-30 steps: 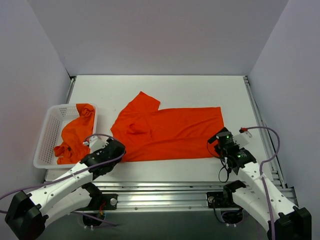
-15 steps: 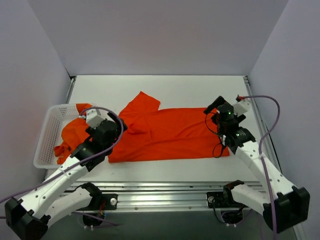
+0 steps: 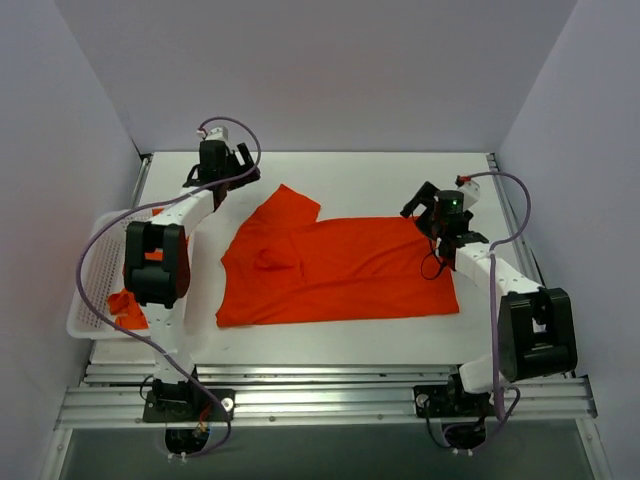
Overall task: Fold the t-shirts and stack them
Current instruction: Fold the tshirt
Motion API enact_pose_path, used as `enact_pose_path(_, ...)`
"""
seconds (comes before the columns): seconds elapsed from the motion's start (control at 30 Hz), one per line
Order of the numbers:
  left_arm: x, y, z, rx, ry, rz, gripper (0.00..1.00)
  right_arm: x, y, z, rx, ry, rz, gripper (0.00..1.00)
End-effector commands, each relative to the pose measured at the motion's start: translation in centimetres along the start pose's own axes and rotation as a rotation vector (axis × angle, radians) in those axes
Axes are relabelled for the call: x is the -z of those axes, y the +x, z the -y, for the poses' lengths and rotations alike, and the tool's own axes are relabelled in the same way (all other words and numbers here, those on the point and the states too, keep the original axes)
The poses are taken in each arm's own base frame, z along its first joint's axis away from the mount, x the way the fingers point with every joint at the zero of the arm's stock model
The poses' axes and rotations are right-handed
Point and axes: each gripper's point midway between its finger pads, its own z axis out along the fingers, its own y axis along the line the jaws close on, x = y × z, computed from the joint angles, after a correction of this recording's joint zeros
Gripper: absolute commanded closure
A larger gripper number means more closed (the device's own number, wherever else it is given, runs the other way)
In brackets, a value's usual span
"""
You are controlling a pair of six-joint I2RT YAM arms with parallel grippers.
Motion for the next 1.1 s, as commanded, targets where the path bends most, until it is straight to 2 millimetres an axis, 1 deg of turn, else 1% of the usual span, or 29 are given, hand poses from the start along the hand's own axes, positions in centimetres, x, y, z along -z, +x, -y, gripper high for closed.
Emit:
enact_pose_path(0.0,-4.3,0.9,2.6,-0.054,0.198,-0.105,0.13,-1.0,-2.4,-1.2,-0.019,-0.078,0.034,0.0)
enact_pose_path(0.03,-5.5,1.5,2.4,-0.052,0.19,-0.131,0.13,-1.3,-2.3,-1.0,-0.028,-0.08,0.03,0.0)
enact_pose_path(0.07,-7.2,2.1,2.3,-0.049,0.185,-0.164,0.14,-1.5,-2.2,0.0,-0.039,-0.064,0.03,0.0)
enact_pose_path(0.1,-7.8,2.2,2.5,-0.048,0.185,-0.168,0.14,-1.5,-2.1,-0.5,-0.045,-0.101,0.022,0.0)
enact_pose_path(0.17,-9.1,2.7,2.4,-0.035,0.176,-0.175,0.14,-1.7,-2.2,0.1,-0.058,-0.095,0.024,0.0)
enact_pose_path(0.2,-9.3,2.8,2.8,-0.025,0.196,-0.182,0.14,-1.8,-2.4,0.8,-0.067,-0.083,0.028,0.0)
enact_pose_path(0.3,-10.4,4.2,2.7,0.016,0.212,-0.22,0.13,-2.0,-2.4,1.8,-0.09,-0.067,0.025,0.0)
enact_pose_path(0.37,-11.0,5.6,2.3,0.027,0.194,-0.253,0.13,-2.0,-2.1,1.8,-0.096,-0.075,0.02,0.0)
enact_pose_path(0.43,-11.1,6.3,2.2,0.038,0.196,-0.27,0.13,-2.2,-1.6,2.1,-0.098,-0.068,0.008,0.0)
enact_pose_path(0.47,-11.1,6.7,2.3,0.049,0.197,-0.279,0.13,-2.4,-2.2,3.0,-0.113,-0.05,0.018,0.0)
enact_pose_path(0.5,-11.1,7.3,2.1,0.059,0.195,-0.292,0.13,-2.5,-2.0,3.3,-0.114,-0.043,0.012,0.0)
enact_pose_path(0.57,-10.8,7.5,2.5,0.074,0.208,-0.296,0.14,-2.6,-1.8,3.8,-0.121,-0.03,0.006,0.0)
enact_pose_path(0.6,-10.7,8.3,2.5,0.079,0.208,-0.313,0.14,-2.6,-1.7,4.0,-0.123,-0.028,0.002,0.0)
enact_pose_path(0.63,-10.5,8.1,2.8,0.08,0.218,-0.307,0.14,-2.6,-1.8,4.2,-0.124,-0.024,0.003,0.0)
enact_pose_path(0.7,-10.2,8.4,3.0,0.078,0.218,-0.306,0.14,-2.6,-1.8,4.5,-0.124,-0.016,0.003,0.0)
enact_pose_path(0.9,-9.6,10.7,4.0,0.073,0.239,-0.353,0.14,-2.4,-2.1,6.3,-0.138,0.024,0.005,0.0)
enact_pose_path(0.93,-9.6,10.8,4.2,0.071,0.244,-0.353,0.15,-2.5,-2.1,6.5,-0.141,0.028,0.002,0.0)
enact_pose_path(0.97,-9.5,11.4,4.0,0.071,0.24,-0.365,0.15,-2.5,-2.2,6.9,-0.147,0.034,0.003,0.0)
enact_pose_path(1.03,-9.3,11.8,4.4,0.072,0.252,-0.368,0.15,-2.4,-2.2,7.2,-0.151,0.037,0.003,0.0)
enact_pose_path(1.07,-9.2,12.3,4.4,0.075,0.257,-0.38,0.15,-2.5,-2.2,7.6,-0.155,0.043,0.002,0.0)
